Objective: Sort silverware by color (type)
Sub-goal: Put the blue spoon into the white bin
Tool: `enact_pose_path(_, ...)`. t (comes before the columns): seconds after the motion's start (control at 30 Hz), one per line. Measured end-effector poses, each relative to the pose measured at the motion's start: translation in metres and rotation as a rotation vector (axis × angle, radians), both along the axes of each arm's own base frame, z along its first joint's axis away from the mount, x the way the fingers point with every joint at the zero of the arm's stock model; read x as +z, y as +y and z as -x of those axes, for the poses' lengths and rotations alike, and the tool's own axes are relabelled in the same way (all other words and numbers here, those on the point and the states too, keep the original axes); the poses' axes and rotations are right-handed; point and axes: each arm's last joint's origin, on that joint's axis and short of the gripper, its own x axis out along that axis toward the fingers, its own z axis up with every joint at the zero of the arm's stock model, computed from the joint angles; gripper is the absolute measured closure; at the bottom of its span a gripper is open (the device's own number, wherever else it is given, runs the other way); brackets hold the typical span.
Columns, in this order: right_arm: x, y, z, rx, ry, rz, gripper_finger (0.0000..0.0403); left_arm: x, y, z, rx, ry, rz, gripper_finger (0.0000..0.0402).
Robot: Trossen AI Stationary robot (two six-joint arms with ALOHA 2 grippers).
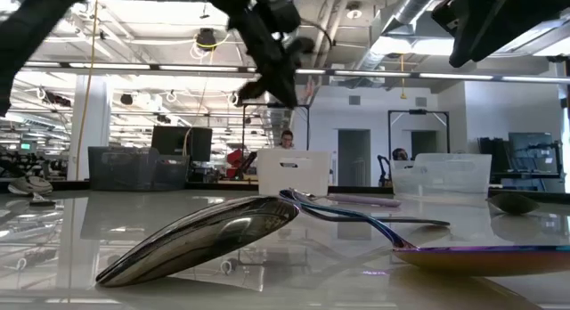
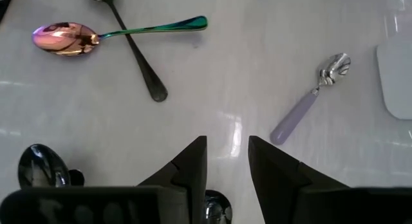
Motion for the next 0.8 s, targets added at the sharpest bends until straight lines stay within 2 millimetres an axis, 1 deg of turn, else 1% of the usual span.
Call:
enact_pose_path(0.07,0.000,-0.001,0.000,-0.003,0.008,0.004,0.0266,-0.010,0.018,-0.010,-0.001,-0.009,0.063,0.0401)
enact_pose_path(0.13,-0.001,-0.002,0.001,-0.002,0.022,0.012,0.0266,-0.018,0.032,-0.017,0.009,0.009,0.087,0.0401)
enact_pose_path(0.27,-0.002,-0.002,0.003,-0.002,0.040,0.020,0.0266,-0.027,0.049,-0.022,0.034,0.090,0.103,0.0401)
enact_pose_path(0.4,-0.002,-0.001,0.003,0.003,0.040,0.021,0.0266,-0.041,0.052,-0.025,0.053,0.190,0.118,0.0401)
enact_pose_path(0.5,-0.002,0.000,0.004,0.034,0.042,0.038,0.0266,-0.049,0.050,-0.028,0.047,0.200,0.154,0.0399)
enact_pose_path(0.57,-0.002,0.000,0.004,0.051,0.042,0.050,0.0266,-0.053,0.047,-0.030,0.047,0.213,0.150,0.0395)
enact_pose_path(0.7,-0.002,-0.001,0.003,0.059,0.039,0.056,0.0266,-0.055,0.048,-0.028,0.078,0.253,0.104,0.0393)
enact_pose_path(0.8,-0.002,-0.001,0.003,0.050,0.039,0.049,0.0266,-0.054,0.049,-0.029,0.090,0.246,0.095,0.0392)
